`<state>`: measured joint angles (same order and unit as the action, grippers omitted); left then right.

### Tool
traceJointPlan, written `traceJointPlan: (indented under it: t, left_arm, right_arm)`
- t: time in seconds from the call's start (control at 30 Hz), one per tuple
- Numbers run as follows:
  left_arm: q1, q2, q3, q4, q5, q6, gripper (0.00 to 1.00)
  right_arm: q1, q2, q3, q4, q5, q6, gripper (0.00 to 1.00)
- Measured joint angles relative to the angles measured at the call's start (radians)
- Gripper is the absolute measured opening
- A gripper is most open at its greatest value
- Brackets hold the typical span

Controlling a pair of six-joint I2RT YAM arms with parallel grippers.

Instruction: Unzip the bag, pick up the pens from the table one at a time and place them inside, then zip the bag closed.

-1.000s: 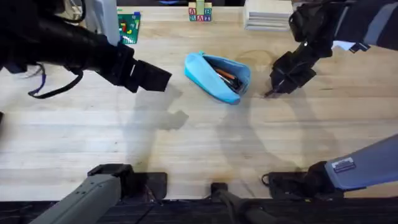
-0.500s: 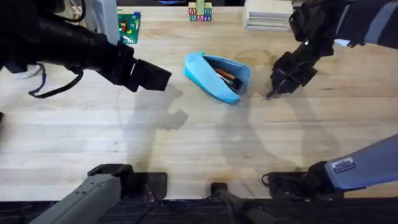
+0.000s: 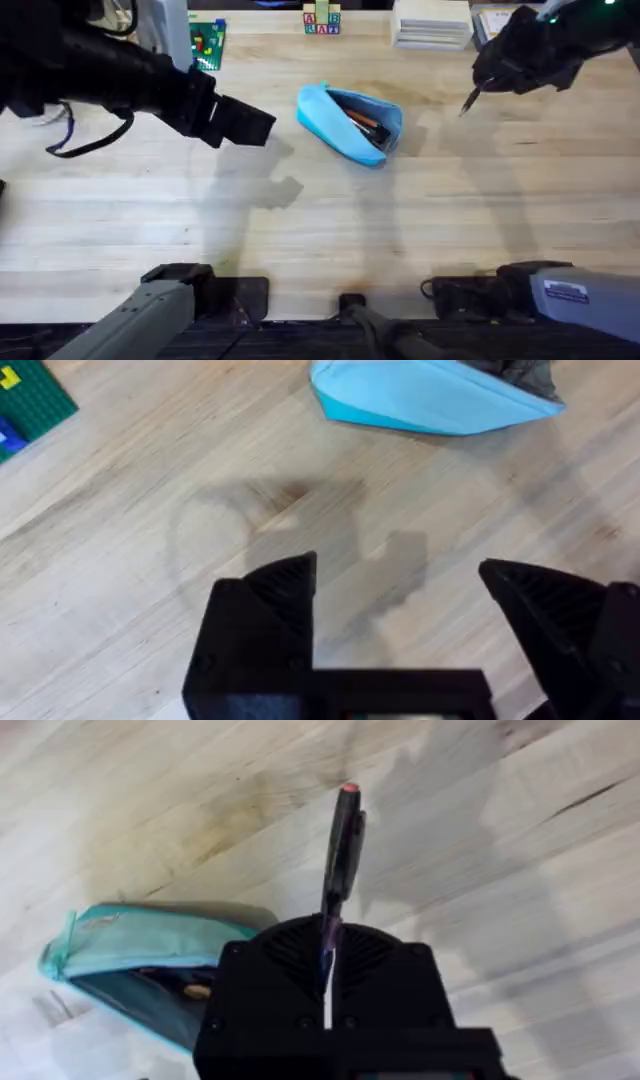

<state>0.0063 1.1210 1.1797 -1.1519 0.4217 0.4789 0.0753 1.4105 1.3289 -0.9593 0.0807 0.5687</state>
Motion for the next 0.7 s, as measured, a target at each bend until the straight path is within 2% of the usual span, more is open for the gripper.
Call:
traceJointPlan:
  t: [0.03, 0.2, 0.4, 0.43, 0.7]
  left_arm:
    - [0.000, 0.000, 0.000, 0.000, 0.000, 0.001, 0.995]
    - [0.000, 0.000, 0.000, 0.000, 0.000, 0.000, 0.995]
    - [0.000, 0.000, 0.000, 0.000, 0.000, 0.001, 0.995]
    - [0.000, 0.000, 0.000, 0.000, 0.000, 0.000, 0.995]
    - [0.000, 0.000, 0.000, 0.000, 0.000, 0.000, 0.995]
  right_arm:
    - [0.000, -0.056, 0.000, -0.004, -0.001, -0.089, 0.033]
    - [0.000, -0.127, 0.000, -0.006, -0.083, -0.315, 0.033]
    - [0.003, -0.150, 0.000, -0.007, -0.270, -0.638, 0.033]
    - [0.023, -0.150, 0.000, -0.003, -0.349, -0.786, 0.033]
    - [0.115, -0.150, 0.000, 0.024, -0.417, -1.013, 0.033]
